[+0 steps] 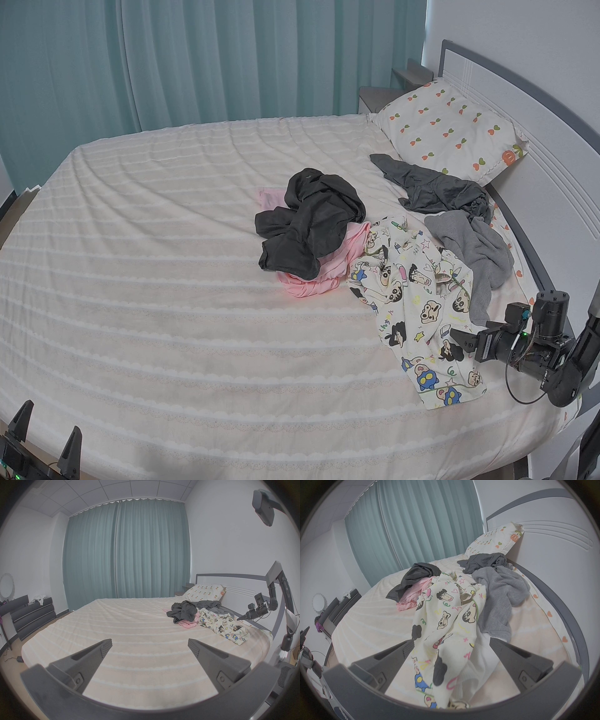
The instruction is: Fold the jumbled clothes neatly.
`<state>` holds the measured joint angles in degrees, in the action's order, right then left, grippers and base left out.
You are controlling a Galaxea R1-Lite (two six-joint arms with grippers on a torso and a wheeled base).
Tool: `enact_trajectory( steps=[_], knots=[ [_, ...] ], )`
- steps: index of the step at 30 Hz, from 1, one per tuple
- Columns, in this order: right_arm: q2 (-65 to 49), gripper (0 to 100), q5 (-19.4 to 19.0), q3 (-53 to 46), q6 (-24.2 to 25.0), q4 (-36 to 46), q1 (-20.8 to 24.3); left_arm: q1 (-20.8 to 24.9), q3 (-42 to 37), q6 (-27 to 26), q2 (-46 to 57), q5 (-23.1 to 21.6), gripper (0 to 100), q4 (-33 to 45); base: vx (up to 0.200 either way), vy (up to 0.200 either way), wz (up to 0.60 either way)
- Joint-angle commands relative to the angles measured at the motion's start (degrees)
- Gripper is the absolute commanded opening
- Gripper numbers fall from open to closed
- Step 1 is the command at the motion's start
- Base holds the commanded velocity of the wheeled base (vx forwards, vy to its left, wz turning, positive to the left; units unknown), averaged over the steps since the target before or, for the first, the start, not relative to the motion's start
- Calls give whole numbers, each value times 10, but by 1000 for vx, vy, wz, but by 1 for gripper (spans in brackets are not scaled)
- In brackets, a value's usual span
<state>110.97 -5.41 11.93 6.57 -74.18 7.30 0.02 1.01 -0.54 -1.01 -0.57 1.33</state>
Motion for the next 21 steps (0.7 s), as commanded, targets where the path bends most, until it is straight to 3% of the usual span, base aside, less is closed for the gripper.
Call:
enact_trajectory(
  steps=[1,9,14,20,21],
  knots=[
    [79,100,0,55,-1,8,2,0,-7,0,5,0,100,0,0,0,0],
    [137,100,1,101,-3,57,12,0,-7,0,5,0,100,0,0,0,0],
    [137,100,2,100,-9,61,41,0,-7,0,5,0,100,-1,0,0,0],
    [138,100,9,110,-41,82,55,0,-7,0,5,0,100,-1,0,0,0],
    [135,0,15,114,-45,92,55,0,-7,0,5,0,100,0,0,0,0]
  ],
)
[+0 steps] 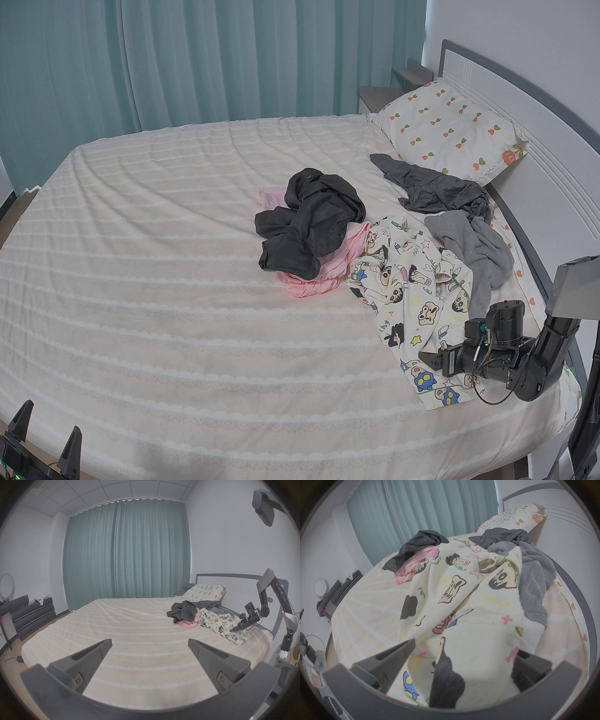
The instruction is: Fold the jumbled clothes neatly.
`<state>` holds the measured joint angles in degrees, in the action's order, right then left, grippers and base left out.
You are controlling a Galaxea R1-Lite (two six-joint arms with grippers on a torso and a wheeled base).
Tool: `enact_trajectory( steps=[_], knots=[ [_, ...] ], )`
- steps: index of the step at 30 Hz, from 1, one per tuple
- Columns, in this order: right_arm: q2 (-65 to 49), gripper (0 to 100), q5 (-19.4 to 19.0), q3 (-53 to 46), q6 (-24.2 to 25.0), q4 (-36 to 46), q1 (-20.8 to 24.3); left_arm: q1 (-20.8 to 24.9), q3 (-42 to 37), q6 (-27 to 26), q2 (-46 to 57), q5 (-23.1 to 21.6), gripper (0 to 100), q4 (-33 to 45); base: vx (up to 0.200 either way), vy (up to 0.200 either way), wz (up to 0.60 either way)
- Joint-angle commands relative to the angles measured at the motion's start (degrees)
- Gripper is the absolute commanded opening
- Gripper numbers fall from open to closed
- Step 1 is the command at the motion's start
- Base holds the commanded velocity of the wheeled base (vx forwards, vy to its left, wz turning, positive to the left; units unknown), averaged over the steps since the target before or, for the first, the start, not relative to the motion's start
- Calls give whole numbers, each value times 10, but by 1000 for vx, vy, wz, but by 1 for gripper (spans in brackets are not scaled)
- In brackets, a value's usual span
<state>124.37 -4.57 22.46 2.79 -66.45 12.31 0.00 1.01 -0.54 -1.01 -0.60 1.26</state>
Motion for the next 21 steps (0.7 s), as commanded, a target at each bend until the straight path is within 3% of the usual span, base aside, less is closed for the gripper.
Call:
enact_trajectory(
  steps=[1,9,14,16,18,21],
  knots=[
    [-2,0,7,8,-7,14,5,0,-7,1,6,1,100,0,0,0,0],
    [-66,0,0,-20,27,-42,5,0,-7,0,5,0,100,0,0,0,0],
    [-127,0,-61,-80,67,-87,8,0,-7,1,6,-3,100,-1,0,0,0],
    [-132,0,-69,-88,73,-92,7,0,-7,-2,6,-5,100,-1,0,0,0],
    [-158,0,-92,-116,114,-130,3,0,-7,-8,6,-12,100,-2,0,0,0],
    [-172,0,-98,-127,144,-155,2,0,-7,-10,6,-12,100,-3,0,0,0]
  ],
)
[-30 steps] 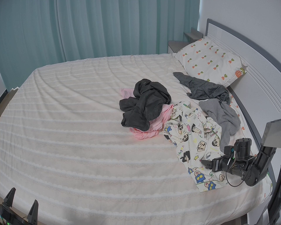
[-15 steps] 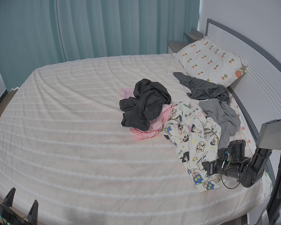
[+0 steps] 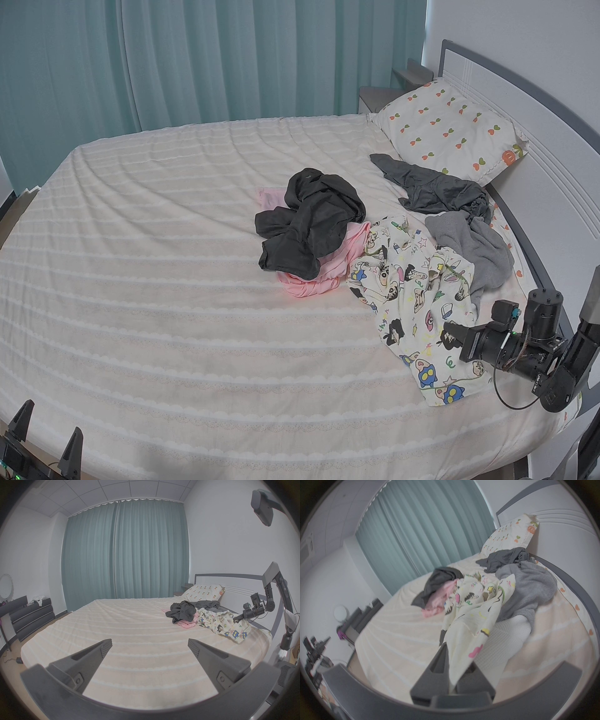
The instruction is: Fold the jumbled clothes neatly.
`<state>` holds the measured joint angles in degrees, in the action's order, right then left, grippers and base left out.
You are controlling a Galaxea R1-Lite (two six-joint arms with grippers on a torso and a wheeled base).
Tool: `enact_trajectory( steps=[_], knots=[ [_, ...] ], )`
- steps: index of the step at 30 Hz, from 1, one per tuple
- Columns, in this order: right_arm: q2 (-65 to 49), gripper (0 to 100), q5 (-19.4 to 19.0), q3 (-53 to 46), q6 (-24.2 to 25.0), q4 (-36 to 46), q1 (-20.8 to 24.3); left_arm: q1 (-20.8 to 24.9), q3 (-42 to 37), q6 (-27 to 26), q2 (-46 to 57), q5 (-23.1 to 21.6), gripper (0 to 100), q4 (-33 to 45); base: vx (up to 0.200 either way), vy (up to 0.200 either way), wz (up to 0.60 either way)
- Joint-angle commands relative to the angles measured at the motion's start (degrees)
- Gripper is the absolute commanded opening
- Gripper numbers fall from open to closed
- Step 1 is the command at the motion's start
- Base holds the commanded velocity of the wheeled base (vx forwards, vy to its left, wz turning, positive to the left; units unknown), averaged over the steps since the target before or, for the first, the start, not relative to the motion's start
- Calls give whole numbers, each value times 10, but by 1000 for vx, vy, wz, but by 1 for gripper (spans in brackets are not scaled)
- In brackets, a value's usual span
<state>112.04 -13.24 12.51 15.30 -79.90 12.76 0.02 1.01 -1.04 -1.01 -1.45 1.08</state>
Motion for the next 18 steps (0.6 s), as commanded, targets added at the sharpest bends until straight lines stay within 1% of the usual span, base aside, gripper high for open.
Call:
enact_trajectory(
  steps=[1,2,3,4,5,6,7,8,11,12,14,16,17,18],
  knots=[
    [-64,0,-25,-35,57,-47,-3,0,2,3,6,-5,100,-9,0,0,0],
    [-64,0,-25,-35,57,-47,-3,0,2,3,6,-5,100,-9,0,0,0],
    [-75,0,-40,-35,83,-65,-4,4,103,62,-17,-12,100,-35,0,0,0],
    [-80,0,-46,-33,91,-69,-5,5,152,96,-48,-15,100,-34,0,0,0],
    [-82,0,-50,-29,97,-69,-5,5,179,113,-73,-22,100,-32,0,0,0],
    [-82,0,-50,-29,97,-69,-5,5,179,113,-73,-22,100,-32,0,0,0],
    [-89,0,-57,-17,105,-70,-6,5,207,105,-121,-51,100,-33,0,0,0],
    [-100,0,-62,-6,109,-69,-6,5,214,89,-152,-80,100,-35,0,0,0],
    [-124,0,-70,17,127,-65,-6,5,216,59,-210,-126,100,-35,0,0,0],
    [-140,0,-76,32,141,-60,-5,7,217,45,-246,-153,100,-37,0,0,0],
    [-155,0,-85,51,149,-50,-5,9,219,30,-293,-181,100,-43,0,0,0],
    [-178,0,-95,77,152,-18,-5,16,220,1,-353,-218,100,-69,0,0,0],
    [-184,0,-97,83,152,-11,-5,21,220,-5,-364,-224,100,-75,0,0,0],
    [-205,0,-104,107,155,19,-6,40,219,-17,-404,-237,100,-94,0,0,0]
  ],
)
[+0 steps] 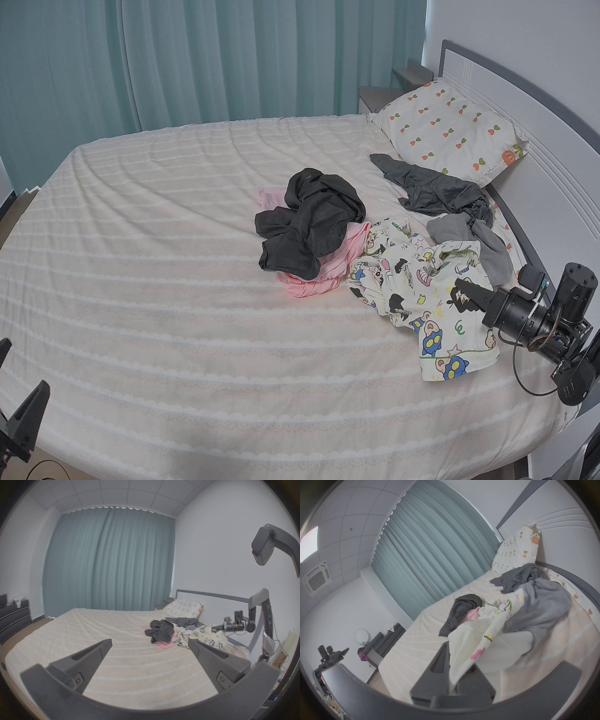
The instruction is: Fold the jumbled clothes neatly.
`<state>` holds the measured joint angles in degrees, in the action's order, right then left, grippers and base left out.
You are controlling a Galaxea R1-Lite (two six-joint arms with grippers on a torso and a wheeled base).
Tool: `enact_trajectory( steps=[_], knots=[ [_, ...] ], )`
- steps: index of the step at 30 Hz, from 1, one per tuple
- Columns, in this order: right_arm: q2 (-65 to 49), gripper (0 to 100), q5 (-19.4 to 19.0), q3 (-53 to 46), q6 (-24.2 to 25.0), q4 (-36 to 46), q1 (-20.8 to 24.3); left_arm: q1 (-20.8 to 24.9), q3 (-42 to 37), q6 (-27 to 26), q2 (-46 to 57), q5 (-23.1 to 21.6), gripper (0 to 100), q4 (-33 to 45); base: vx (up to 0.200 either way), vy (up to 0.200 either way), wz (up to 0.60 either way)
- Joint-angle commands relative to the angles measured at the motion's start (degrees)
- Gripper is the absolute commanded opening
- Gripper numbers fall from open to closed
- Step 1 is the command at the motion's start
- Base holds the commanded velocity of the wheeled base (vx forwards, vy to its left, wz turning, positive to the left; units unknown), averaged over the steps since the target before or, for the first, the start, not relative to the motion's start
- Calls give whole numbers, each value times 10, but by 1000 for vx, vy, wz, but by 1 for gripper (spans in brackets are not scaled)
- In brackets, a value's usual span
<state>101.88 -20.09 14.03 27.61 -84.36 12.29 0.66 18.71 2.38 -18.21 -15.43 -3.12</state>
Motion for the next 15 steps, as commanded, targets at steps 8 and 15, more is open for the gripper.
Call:
enact_trajectory(
  steps=[8,15],
  knots=[
    [-194,0,-81,213,83,278,-4,145,41,-55,-400,-95,100,-106,0,0,0],
    [-225,0,-99,255,113,368,-6,232,39,-52,-585,-94,100,-185,0,0,0]
  ],
)
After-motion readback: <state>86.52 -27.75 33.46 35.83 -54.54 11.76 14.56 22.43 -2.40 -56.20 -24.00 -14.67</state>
